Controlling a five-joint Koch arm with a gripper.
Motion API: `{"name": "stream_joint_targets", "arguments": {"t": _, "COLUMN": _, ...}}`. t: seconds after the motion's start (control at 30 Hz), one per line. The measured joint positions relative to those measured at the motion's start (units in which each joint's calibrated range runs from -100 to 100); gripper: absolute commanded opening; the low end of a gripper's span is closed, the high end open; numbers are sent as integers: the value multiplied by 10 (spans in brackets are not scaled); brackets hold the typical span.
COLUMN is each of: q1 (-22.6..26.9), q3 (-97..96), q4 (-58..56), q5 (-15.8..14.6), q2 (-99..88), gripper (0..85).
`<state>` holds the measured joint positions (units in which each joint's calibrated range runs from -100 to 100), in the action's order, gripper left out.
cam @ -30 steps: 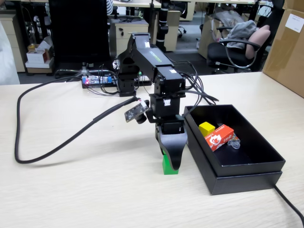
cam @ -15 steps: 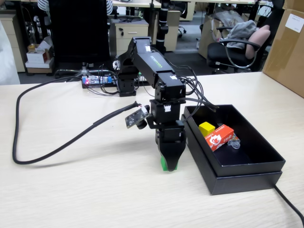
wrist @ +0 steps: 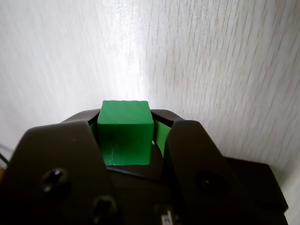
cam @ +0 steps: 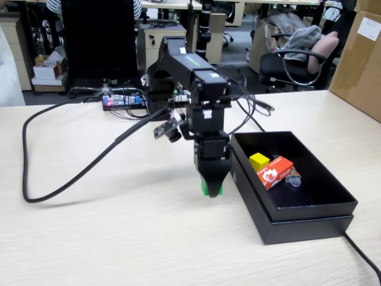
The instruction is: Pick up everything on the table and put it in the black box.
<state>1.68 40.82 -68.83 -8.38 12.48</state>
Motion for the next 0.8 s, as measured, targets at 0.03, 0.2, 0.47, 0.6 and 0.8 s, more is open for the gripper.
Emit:
{"name": "stream_joint_targets", "arguments": {"t": 0.03, "q1": 0, "q3": 0, "q4": -1, "q5": 0, "q2": -3, "gripper": 57}}
{"name": "stream_joint_targets", "arguments": {"t": 0.2, "q1": 22, "q3": -1, "q4": -7, "q5": -3, "q2": -80, "gripper": 57}}
{"name": "stream_joint_targets", "arguments": {"t": 0.47, "q1": 75, "q3": 0, "q4": -9, "q5": -8, "q2": -132, "gripper": 57}}
{"name": "stream_joint_targets", "arguments": {"t": 0.6, "q1": 108, "q3": 29, "q4": -9, "q5": -12, "q2": -132, "gripper": 57}}
{"name": "stream_joint_targets", "arguments": {"t": 0.8, "q1": 141, "q3": 38, "q4": -9, "q5": -11, "q2": -108, "gripper": 59}}
